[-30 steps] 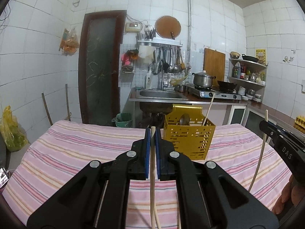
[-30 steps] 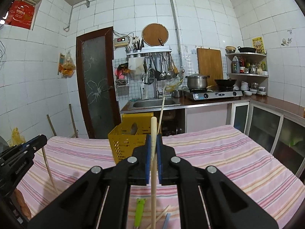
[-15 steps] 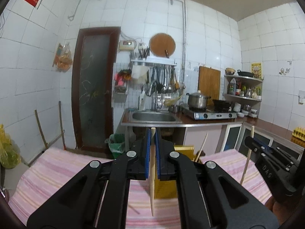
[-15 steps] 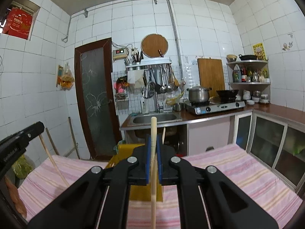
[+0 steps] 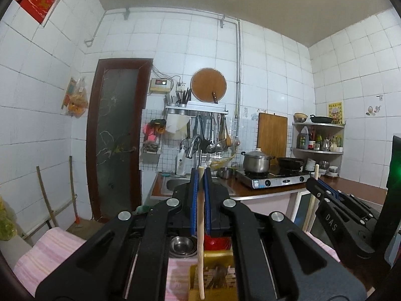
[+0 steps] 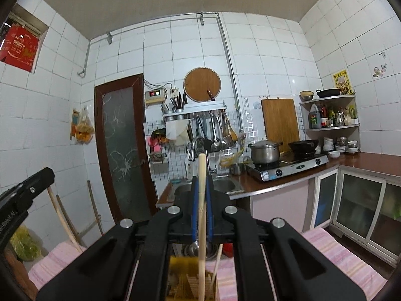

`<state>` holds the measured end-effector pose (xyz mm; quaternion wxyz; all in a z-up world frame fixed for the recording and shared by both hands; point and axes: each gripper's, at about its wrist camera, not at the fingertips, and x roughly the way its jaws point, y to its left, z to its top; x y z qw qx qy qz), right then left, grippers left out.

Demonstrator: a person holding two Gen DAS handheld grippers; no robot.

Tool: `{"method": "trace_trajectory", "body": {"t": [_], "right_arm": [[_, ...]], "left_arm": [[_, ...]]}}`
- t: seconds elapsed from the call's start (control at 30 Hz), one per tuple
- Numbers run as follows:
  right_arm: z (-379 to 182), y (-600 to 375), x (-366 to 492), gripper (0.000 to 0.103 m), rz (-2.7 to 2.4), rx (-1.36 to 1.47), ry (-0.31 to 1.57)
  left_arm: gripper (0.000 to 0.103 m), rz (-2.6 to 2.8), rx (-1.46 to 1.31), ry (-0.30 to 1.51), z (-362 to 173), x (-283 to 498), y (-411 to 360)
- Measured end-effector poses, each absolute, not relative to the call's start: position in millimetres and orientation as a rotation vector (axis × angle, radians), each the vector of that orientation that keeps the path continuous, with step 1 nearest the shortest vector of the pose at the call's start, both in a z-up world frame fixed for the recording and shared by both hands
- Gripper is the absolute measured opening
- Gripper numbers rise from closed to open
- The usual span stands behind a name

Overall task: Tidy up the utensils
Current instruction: 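Lower the chopstick into the yellow holder and open the right tool while the left does likewise, then move both open tools back down to the remaining utensils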

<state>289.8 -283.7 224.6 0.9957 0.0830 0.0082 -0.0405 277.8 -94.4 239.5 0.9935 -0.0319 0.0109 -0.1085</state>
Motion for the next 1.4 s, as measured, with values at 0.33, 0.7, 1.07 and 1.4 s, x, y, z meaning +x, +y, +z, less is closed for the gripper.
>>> {"method": "trace_trajectory", "body": {"t": [0.33, 0.7, 1.07, 1.4], "right_arm": [[171.3, -293.7, 361.2, 0.006, -0.065, 0.198, 0.033], [112.3, -292.0, 372.9, 0.008, -0.057, 0.101, 0.245], [135.5, -307.7, 284.0, 0.073, -0.178, 0.094, 0.333], [61.7, -289.5, 220.5, 0.077, -0.201, 0.052, 0.561]], "left_arm": [[0.004, -0.209, -0.017, 0.099, 178.5, 359.4, -126.2], [0.01, -0.169, 0.009, 0.293, 119.5, 397.3, -111.2], [0.098, -0.096, 0.0, 0.267, 152.8, 307.5, -55.6], [0.098, -0.058, 0.013, 0.443, 87.6, 255.9, -24.4]]}}
